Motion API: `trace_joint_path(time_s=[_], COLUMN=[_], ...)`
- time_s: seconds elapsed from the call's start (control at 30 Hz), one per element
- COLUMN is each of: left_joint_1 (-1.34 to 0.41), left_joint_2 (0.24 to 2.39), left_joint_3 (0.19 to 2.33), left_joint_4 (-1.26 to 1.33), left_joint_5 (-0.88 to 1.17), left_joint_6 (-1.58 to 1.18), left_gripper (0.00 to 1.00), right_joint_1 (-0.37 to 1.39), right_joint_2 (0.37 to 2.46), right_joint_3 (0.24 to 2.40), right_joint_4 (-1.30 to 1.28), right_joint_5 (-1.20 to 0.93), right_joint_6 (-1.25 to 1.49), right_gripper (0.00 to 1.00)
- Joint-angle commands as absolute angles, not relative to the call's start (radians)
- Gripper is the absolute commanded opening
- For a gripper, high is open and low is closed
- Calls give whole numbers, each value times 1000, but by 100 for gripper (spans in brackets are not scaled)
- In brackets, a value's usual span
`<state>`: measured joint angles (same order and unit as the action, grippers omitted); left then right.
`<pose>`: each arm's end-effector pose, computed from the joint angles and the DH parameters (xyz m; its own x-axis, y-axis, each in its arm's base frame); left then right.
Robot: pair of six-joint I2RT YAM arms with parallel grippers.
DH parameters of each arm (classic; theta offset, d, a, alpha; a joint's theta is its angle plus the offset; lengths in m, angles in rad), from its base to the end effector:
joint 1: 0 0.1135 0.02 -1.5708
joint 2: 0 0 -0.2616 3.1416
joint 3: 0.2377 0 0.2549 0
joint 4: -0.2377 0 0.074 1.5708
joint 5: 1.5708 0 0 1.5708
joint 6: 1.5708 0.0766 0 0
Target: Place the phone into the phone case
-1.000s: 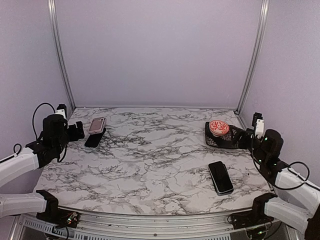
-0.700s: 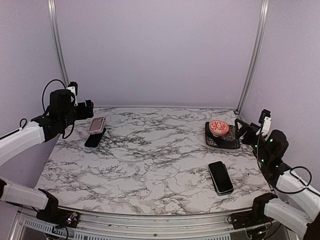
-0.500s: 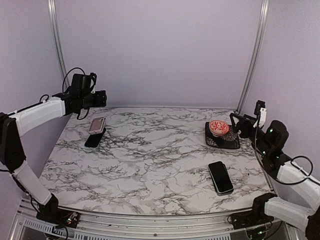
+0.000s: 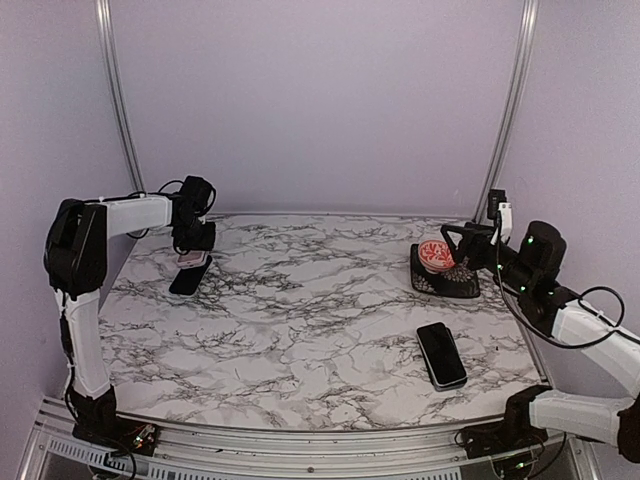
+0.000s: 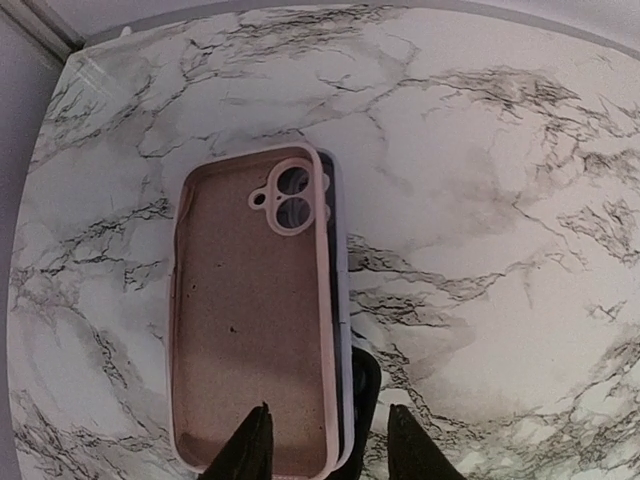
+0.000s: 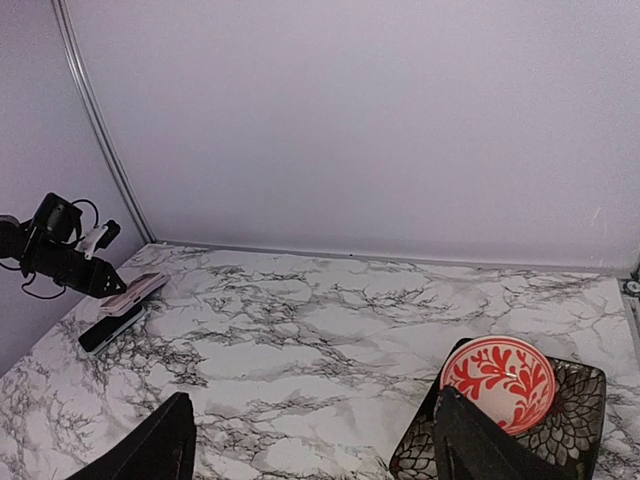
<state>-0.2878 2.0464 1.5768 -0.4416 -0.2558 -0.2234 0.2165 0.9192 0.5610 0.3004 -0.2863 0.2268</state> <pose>0.4644 -0.1173 0.1704 -0.7668 0.0035 -0.6419 -0.0451 0.9972 0.0592 0.2509 0.0773 0.2823 -0.1632 0.1850 -0.9691 -0.4564 0.8567 0.2404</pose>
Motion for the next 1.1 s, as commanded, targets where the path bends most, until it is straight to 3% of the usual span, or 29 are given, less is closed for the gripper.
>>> trace_joint_path(time_s=[0.0,0.13,0.4,0.7,1.07], left_joint_1=[-261,-244,-242,-241,-241], left_joint_2=[2075,2110,2136,2160,1964], left_joint_3=[1626,1630,1633,1627,1548], left_joint_4=[-461,-458,-443,-443,-384], left_joint_5=[-258,-204,-141,-128,-143], left_joint_6=[-272,-302,-314,-329,-386], left_gripper=[33,28,34,0,0], right_joint_1=[247,263,273,279,286], right_joint_2=[925,921,926,914,913], right_joint_3=[575,572,570,571,574], right_joint_4=[274,272,269,256,250], right_joint_5=[-268,-242,-232,-218,-217], right_joint_6=[194,188,183,173,176], right_gripper=[79,79,79,79,80])
